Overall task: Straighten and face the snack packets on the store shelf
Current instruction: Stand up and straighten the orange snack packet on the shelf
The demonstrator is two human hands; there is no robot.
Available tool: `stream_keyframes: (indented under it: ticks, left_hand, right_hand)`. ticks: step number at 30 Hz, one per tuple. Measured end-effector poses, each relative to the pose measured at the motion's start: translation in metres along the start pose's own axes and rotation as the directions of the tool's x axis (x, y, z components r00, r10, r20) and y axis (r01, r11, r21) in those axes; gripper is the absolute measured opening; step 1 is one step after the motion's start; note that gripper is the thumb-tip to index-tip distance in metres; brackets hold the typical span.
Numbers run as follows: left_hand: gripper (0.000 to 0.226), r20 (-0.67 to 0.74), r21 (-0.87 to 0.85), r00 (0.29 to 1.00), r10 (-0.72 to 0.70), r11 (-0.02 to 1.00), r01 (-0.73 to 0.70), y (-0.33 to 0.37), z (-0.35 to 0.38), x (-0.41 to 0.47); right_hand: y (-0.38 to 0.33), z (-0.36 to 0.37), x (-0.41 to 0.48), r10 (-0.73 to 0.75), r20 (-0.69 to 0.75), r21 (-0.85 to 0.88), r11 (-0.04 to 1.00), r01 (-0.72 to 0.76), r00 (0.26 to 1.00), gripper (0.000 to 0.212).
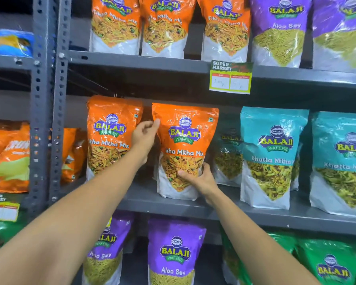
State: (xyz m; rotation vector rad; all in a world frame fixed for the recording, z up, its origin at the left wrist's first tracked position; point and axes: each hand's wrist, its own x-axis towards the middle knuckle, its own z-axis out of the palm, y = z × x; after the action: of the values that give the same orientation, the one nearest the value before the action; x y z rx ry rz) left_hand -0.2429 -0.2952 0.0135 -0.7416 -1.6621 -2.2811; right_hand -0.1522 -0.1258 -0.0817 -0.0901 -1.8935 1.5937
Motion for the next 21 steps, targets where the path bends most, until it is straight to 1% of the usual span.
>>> stream_keyframes:
  ticks: [2, 4, 5, 7, 8, 10, 11, 12, 13, 14, 15, 16, 17, 18, 19, 21]
  left_hand:
    - [0.034, -0.066, 0.075, 0.996, 0.054, 0.996, -0.049, 0.012, 0.004, 0.011]
    - [0.023, -0.093, 0.175, 0.988, 0.125, 0.979, -0.108, 0.018, 0.003, 0.021]
    - [0.021, -0.092, 0.213, 0.984, 0.152, 0.968, -0.130, 0.020, 0.002, 0.025]
    - [0.023, -0.076, 0.221, 0.988, 0.137, 0.968, -0.117, 0.021, -0.001, 0.032]
    - [0.025, -0.065, 0.197, 0.992, 0.111, 0.976, -0.096, 0.020, -0.004, 0.033]
    - [0.033, -0.032, 0.191, 0.994, 0.106, 0.977, -0.098, 0.014, -0.008, 0.028]
    - [0.041, -0.007, 0.207, 0.995, 0.104, 0.973, -0.100, 0.007, -0.010, 0.021]
    - [0.053, 0.025, 0.228, 0.996, 0.081, 0.970, -0.085, -0.002, -0.012, 0.012]
    - [0.069, 0.064, 0.261, 0.997, 0.037, 0.964, -0.052, -0.014, -0.013, 0.001]
    - [0.088, 0.107, 0.309, 0.994, -0.024, 0.951, -0.011, -0.027, -0.014, -0.010]
    - [0.107, 0.153, 0.365, 0.985, -0.083, 0.931, 0.022, -0.041, -0.014, -0.020]
    - [0.123, 0.192, 0.409, 0.972, -0.133, 0.911, 0.044, -0.054, -0.014, -0.030]
    - [0.131, 0.220, 0.433, 0.962, -0.161, 0.900, 0.052, -0.066, -0.013, -0.037]
    - [0.132, 0.236, 0.438, 0.957, -0.171, 0.897, 0.052, -0.076, -0.010, -0.040]
    - [0.130, 0.239, 0.427, 0.956, -0.171, 0.903, 0.055, -0.083, -0.008, -0.042]
    - [0.126, 0.230, 0.396, 0.960, -0.160, 0.917, 0.059, -0.089, -0.007, -0.042]
  right_hand:
    - [0.002, 0.002, 0.002, -0.011, 0.006, -0.016, 1.000, 0.011, 1.000, 0.087]
    - [0.006, 0.003, 0.004, -0.011, -0.006, -0.031, 0.999, 0.011, 1.000, 0.085]
    - [0.007, 0.003, 0.004, -0.010, -0.009, -0.034, 0.999, 0.010, 1.000, 0.083]
    - [0.009, 0.005, 0.006, -0.005, -0.015, -0.058, 0.998, 0.004, 1.000, 0.081]
    - [0.009, 0.007, 0.006, -0.002, -0.018, -0.078, 0.997, 0.000, 1.000, 0.082]
    - [0.008, 0.009, 0.004, -0.004, 0.005, -0.095, 0.995, 0.004, 1.000, 0.089]
    - [0.005, 0.008, 0.003, -0.010, 0.019, -0.048, 0.999, 0.011, 1.000, 0.095]
    - [0.000, 0.005, 0.005, -0.019, -0.001, 0.037, 0.999, 0.019, 1.000, 0.098]
    - [-0.008, 0.001, 0.009, -0.031, -0.066, 0.116, 0.992, 0.039, 0.997, 0.094]
    - [-0.019, -0.005, 0.015, -0.053, -0.158, 0.164, 0.983, 0.079, 0.986, 0.082]
    - [-0.032, -0.011, 0.022, -0.077, -0.244, 0.173, 0.977, 0.121, 0.967, 0.061]
    - [-0.046, -0.016, 0.029, -0.102, -0.301, 0.166, 0.973, 0.157, 0.948, 0.040]
    - [-0.058, -0.019, 0.036, -0.133, -0.329, 0.141, 0.972, 0.189, 0.935, 0.025]
    - [-0.069, -0.020, 0.042, -0.169, -0.335, 0.094, 0.973, 0.211, 0.927, 0.017]
    - [-0.077, -0.020, 0.047, -0.198, -0.323, 0.040, 0.974, 0.222, 0.926, 0.015]
    - [-0.087, -0.018, 0.052, -0.215, -0.294, -0.026, 0.976, 0.217, 0.931, 0.018]
